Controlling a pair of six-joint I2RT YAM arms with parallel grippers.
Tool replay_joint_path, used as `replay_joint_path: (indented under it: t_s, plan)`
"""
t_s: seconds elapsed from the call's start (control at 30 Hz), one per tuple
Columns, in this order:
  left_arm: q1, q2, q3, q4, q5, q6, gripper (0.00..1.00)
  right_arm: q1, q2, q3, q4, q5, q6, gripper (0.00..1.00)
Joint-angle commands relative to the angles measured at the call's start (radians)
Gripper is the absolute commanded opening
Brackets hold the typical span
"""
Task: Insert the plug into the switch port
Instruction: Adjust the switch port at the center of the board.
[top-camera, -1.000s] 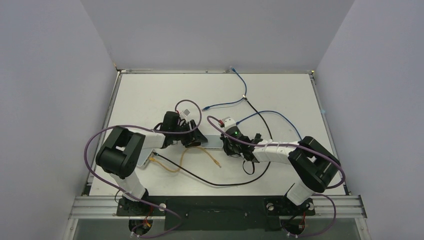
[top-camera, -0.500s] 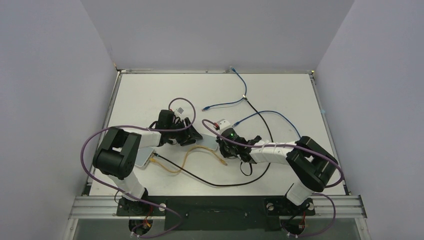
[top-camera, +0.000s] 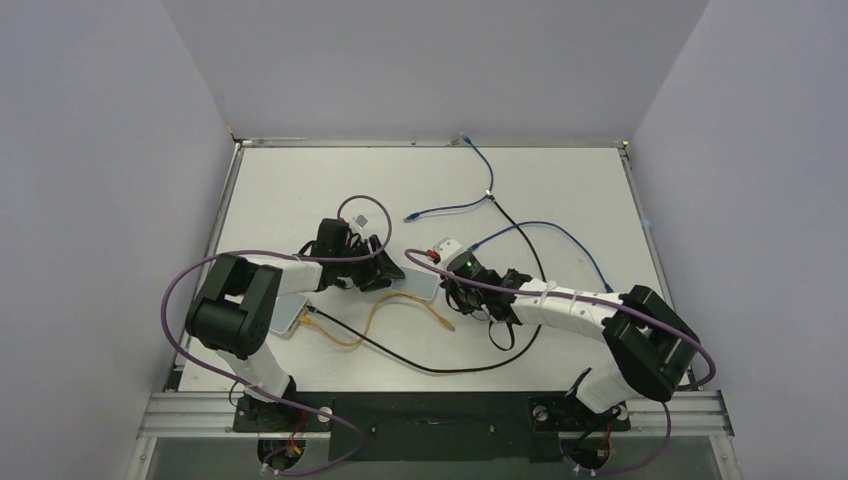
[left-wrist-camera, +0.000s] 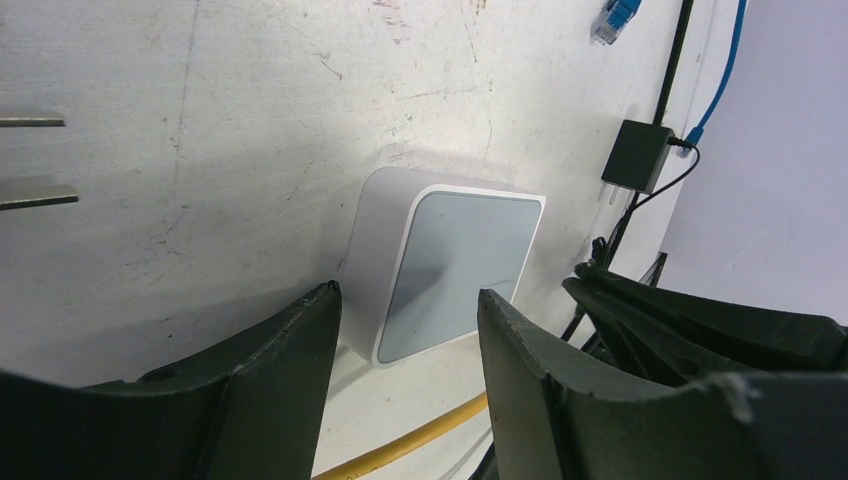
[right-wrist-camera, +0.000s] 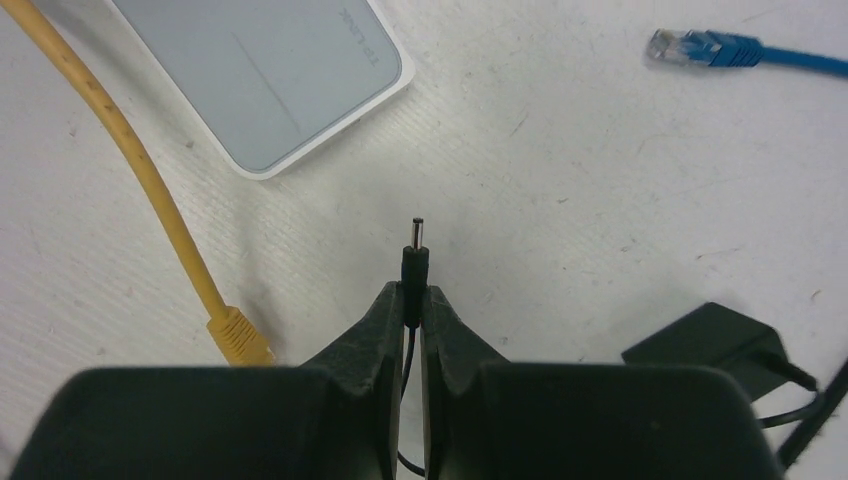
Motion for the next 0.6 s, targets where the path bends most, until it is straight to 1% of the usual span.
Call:
replay_joint_path:
  t_s: [0.0,0.07,0.2,0.3,0.57]
  plan:
    - [0.009,-0.044,0.03,-0.016,0.009,0.017,0.51,0.004,0.002,0.146,-0.117,0.033,-0.12,0.0]
    - [0.009,-0.049,0.027,-0.023,0.006,0.018,0.51,0.005,0.009,0.195,-0.196,0.098,-0.194,0.0]
    - [0.009,-0.051,0.024,-0.027,0.008,0.021,0.5,0.0,0.011,0.232,-0.276,0.124,-0.323,0.0]
    - [0.009,-0.05,0.023,-0.024,0.007,0.021,0.51,-0.011,0.039,0.248,-0.311,0.083,-0.396,0.0]
    - [0.009,-0.054,0.02,-0.028,0.009,0.029,0.51,-0.021,0.145,0.279,-0.329,-0.068,-0.48,0.0]
